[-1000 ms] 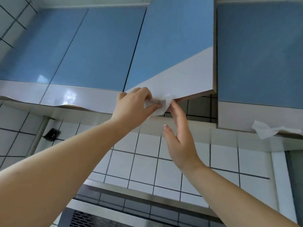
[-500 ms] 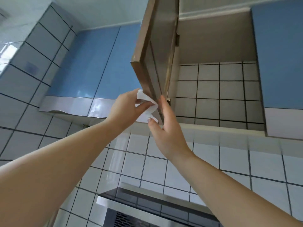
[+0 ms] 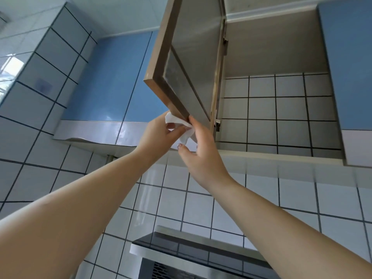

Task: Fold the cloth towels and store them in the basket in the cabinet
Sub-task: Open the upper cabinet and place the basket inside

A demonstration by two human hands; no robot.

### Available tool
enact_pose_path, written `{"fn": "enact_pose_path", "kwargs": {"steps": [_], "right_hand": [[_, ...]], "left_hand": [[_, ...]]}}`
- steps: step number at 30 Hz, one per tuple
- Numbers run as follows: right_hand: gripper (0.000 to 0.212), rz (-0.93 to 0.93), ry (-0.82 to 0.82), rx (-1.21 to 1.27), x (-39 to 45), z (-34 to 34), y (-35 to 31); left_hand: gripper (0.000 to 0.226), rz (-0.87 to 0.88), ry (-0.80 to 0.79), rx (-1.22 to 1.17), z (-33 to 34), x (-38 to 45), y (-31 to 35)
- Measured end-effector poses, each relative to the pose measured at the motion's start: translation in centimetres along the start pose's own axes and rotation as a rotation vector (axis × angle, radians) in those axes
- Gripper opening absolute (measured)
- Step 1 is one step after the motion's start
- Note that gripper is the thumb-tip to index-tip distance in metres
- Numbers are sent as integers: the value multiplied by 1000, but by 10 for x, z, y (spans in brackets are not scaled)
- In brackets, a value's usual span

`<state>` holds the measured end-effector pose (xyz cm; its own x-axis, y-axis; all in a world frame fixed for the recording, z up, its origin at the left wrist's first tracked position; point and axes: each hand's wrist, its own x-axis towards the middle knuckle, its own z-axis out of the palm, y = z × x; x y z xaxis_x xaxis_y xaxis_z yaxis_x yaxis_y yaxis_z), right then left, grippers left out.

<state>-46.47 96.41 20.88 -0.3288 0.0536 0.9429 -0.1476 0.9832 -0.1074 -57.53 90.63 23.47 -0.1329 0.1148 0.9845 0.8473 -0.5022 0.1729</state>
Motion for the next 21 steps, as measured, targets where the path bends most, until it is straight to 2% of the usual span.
{"fn": "enact_pose_path", "kwargs": {"steps": [4,8,14,21], "right_hand": [[61,14,-5,-1,-1,-2,1],[61,41,-26,-2,-5,-11,1],[63,197,-20,-52,-39,-23,13],[58,376,-144,-28,-114,-16,15]], "left_hand": [[10,-38,-28,-26,0,1,0],[19,-120,-75,-96,-4,-6,2],[64,-364,-124,-240,-12,-59,-9],[62,-507,-253,-109,-30,-141,6]]}}
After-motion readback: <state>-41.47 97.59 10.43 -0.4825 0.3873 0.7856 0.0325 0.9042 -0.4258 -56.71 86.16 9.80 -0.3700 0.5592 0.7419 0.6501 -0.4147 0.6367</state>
